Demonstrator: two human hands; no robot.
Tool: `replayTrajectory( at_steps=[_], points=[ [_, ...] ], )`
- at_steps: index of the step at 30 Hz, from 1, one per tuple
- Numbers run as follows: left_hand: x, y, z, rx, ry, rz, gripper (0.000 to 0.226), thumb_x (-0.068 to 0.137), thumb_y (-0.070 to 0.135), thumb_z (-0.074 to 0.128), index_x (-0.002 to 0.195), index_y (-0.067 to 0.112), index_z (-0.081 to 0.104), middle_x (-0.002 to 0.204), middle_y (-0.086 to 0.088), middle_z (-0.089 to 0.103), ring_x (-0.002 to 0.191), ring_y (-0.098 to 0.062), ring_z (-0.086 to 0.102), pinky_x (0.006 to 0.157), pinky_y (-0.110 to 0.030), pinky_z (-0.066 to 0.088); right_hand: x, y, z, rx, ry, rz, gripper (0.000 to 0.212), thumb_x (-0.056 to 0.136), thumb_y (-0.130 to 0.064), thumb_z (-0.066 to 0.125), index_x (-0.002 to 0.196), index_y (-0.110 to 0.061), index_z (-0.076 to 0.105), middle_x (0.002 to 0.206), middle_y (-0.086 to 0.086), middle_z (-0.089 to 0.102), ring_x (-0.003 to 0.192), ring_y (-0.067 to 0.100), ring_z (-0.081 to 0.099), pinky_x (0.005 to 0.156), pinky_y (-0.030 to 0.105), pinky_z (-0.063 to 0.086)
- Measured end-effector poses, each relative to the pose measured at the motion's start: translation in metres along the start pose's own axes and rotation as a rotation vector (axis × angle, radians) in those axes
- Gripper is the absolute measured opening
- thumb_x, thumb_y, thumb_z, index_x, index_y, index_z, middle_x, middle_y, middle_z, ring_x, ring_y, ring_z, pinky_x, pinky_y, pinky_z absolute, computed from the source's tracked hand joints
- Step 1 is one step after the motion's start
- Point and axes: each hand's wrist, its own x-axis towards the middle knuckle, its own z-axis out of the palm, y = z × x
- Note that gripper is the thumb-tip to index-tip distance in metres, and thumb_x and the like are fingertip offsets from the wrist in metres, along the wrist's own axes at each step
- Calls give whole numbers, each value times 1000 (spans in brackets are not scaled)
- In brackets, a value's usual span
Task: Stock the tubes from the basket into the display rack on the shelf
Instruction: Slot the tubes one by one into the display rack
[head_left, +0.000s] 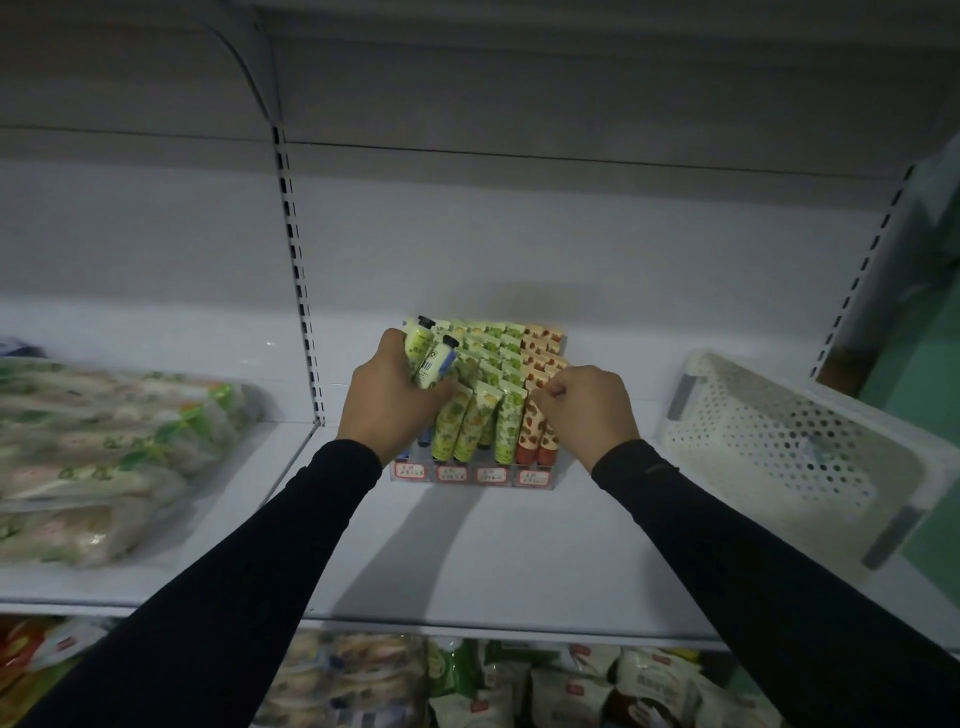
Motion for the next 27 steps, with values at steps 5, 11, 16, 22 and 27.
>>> replayTrajectory(
  at_steps=[5,11,16,22,27],
  points=[
    [0,-1,2,8,2,-5,39,83,31,77,103,14,49,92,-6,66,80,-24,63,57,-26,46,5,0,-1,-93,-42,-21,33,92,-19,57,65,-1,67,64,10,63,55,15,49,49,21,31],
    [-1,-3,4,-34,-18,-27,36,83,31,77,102,16,49,89,3,64,74,-9,59,54,-23,42,9,0,-2,-147,-58,-69,40,92,-20,58,54,-9,50,51,2,44,48,12,40,47,24,26],
    [-2,0,5,-28,-23,-40,39,82,31,77,102,12,50,91,-4,66,79,-23,63,57,-31,47,11,3,-2,-156,-63,-86,41,92,-23,59,55,-9,50,52,2,44,52,15,41,45,18,24],
    [-6,0,7,-55,-50,-85,44,79,37,78,102,12,50,94,-18,68,81,-39,66,68,-51,54,13,1,-2,-149,-93,-74,37,92,-24,60,60,-8,55,54,2,47,56,18,47,57,26,37],
    [-9,0,5,-71,-80,-112,44,80,39,76,102,12,49,90,-22,68,66,-37,63,51,-38,52,14,-3,-2,-163,-113,-37,45,93,-24,58,52,-16,41,51,-3,40,56,18,44,58,26,36]
  ],
)
